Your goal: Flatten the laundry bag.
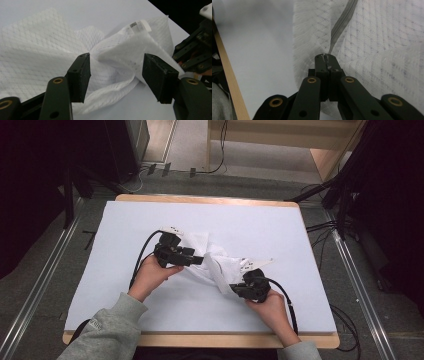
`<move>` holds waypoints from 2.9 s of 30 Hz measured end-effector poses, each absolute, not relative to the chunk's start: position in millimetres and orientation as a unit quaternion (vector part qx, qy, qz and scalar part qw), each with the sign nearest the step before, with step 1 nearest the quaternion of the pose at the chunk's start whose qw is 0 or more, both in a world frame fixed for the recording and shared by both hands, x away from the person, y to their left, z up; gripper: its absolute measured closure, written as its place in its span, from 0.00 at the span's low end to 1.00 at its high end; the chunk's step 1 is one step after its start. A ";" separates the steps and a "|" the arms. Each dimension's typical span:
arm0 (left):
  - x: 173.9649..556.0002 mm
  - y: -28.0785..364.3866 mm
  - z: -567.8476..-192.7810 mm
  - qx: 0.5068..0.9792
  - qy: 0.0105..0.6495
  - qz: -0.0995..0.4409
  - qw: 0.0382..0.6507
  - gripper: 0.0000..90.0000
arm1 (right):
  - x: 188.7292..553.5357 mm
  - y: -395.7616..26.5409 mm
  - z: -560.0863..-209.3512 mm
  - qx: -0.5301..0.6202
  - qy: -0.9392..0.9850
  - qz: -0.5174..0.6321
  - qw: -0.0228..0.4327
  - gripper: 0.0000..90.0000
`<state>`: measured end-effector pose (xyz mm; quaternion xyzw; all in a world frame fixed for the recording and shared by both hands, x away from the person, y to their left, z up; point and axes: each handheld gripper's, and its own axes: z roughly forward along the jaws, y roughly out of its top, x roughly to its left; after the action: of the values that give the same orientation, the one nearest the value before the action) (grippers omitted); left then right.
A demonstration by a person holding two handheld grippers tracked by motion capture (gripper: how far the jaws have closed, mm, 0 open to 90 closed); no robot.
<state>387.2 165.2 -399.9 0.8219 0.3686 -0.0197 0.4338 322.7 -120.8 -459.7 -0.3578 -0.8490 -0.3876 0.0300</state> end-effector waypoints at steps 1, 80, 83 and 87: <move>387.8 164.6 -400.2 0.820 0.367 -0.022 0.439 0.40 | 323.0 -119.6 -462.0 -0.357 -0.850 -0.386 0.032 1.00; 341.9 265.5 -423.6 0.808 0.433 0.007 0.400 0.98 | 399.8 -106.0 -470.1 -0.388 -0.844 -0.362 -0.070 1.00; 343.7 268.7 -423.3 0.804 0.437 0.008 0.403 0.98 | 403.4 -110.3 -468.0 -0.392 -0.844 -0.362 -0.062 1.00; 346.2 274.8 -423.2 0.802 0.443 0.014 0.400 0.98 | 405.5 -120.5 -461.5 -0.399 -0.838 -0.367 -0.066 1.00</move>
<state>346.2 274.8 -423.2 0.8020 0.4432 0.0143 0.4003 405.5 -120.5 -461.5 -0.3988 -0.8377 -0.3671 -0.0662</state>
